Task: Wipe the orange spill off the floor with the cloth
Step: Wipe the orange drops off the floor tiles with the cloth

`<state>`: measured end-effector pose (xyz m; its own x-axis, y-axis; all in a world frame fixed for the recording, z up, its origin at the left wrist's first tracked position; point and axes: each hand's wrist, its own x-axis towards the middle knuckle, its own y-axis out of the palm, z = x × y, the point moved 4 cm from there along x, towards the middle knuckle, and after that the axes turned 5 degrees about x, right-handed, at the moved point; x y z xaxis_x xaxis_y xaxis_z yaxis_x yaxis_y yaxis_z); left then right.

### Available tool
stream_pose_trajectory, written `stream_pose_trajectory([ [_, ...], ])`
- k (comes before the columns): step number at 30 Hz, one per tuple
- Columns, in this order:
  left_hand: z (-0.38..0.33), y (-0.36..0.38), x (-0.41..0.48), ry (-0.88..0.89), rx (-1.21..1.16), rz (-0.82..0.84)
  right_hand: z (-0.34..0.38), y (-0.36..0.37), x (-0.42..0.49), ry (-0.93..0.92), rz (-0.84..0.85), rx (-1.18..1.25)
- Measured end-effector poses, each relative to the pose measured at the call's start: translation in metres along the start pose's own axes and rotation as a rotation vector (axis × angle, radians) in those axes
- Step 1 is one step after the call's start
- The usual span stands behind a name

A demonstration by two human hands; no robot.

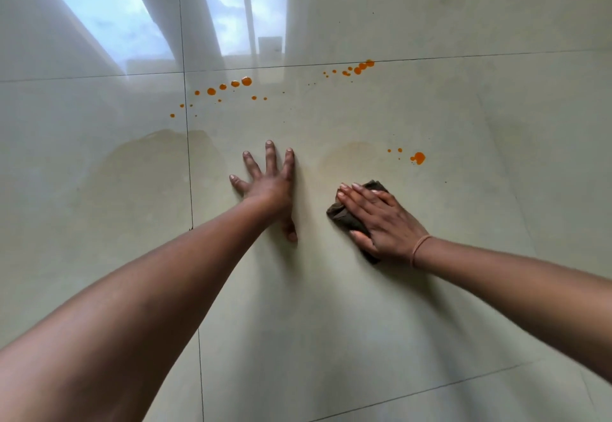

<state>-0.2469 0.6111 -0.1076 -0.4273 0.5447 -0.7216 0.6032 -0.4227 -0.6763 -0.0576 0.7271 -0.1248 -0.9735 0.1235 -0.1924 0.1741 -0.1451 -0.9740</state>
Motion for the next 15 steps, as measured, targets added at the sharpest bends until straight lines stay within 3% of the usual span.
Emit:
stream_pose_trajectory([
  [6, -0.001, -0.003, -0.003, -0.034, 0.032, -0.046, -0.002, -0.001, 0.007, 0.025, -0.008, 0.058],
  [11, -0.007, -0.002, 0.0, -0.065, 0.064, -0.02, 0.0, -0.006, 0.046, 0.493, -0.141, 0.266],
  [13, -0.007, -0.003, -0.002, -0.076, 0.071, -0.019, 0.013, -0.004, 0.039, 0.412, -0.109, 0.264],
  [15, -0.007, -0.005, -0.005, -0.073, 0.09, -0.034, 0.02, 0.0, 0.011, 0.162, -0.064, 0.219],
])
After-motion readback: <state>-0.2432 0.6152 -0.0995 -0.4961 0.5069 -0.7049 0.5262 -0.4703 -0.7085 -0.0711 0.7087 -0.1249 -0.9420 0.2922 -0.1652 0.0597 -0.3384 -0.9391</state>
